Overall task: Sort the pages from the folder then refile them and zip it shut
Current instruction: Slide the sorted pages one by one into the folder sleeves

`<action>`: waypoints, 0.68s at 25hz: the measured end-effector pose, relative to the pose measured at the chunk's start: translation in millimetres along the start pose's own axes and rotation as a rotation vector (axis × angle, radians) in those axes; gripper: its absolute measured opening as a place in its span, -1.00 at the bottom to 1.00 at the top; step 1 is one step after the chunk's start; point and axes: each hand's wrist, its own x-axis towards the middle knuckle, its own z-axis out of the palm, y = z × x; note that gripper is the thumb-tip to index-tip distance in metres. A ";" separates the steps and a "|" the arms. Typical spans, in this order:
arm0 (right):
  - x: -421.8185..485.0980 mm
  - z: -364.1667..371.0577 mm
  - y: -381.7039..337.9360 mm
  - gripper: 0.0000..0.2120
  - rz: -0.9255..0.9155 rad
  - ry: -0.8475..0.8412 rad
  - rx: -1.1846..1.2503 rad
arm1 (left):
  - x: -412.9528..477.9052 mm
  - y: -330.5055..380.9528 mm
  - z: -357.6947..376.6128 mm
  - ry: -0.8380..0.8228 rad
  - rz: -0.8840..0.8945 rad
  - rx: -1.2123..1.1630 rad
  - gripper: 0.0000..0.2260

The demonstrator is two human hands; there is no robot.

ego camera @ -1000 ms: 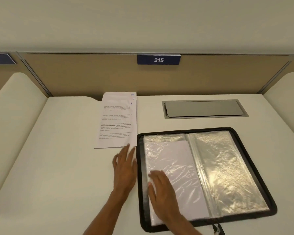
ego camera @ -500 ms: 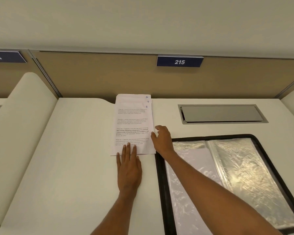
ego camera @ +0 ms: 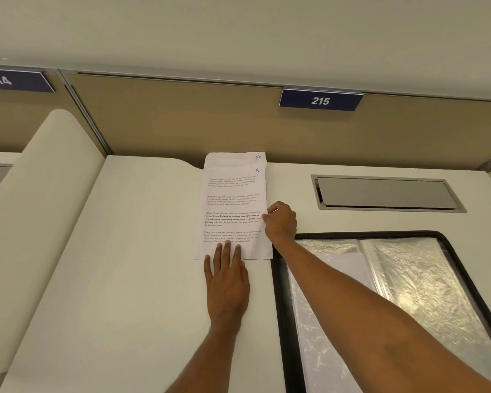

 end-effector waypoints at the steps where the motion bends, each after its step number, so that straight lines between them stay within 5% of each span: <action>1: -2.5 -0.2 -0.5 -0.92 -0.024 0.020 -0.043 | -0.4 -0.2 0.6 0.008 0.001 0.003 -0.52; 7: -12.2 6.3 0.6 -0.92 -0.257 0.079 -0.128 | -0.6 0.3 2.2 0.011 -0.006 0.025 -0.51; 11: -12.9 7.3 5.5 -0.75 -0.143 -0.186 0.237 | -0.3 -0.2 2.8 0.010 -0.018 0.012 -0.51; 17: -7.2 -2.5 16.0 -0.87 0.020 -0.245 0.461 | -4.1 3.6 -17.2 0.174 -0.021 -0.110 -0.54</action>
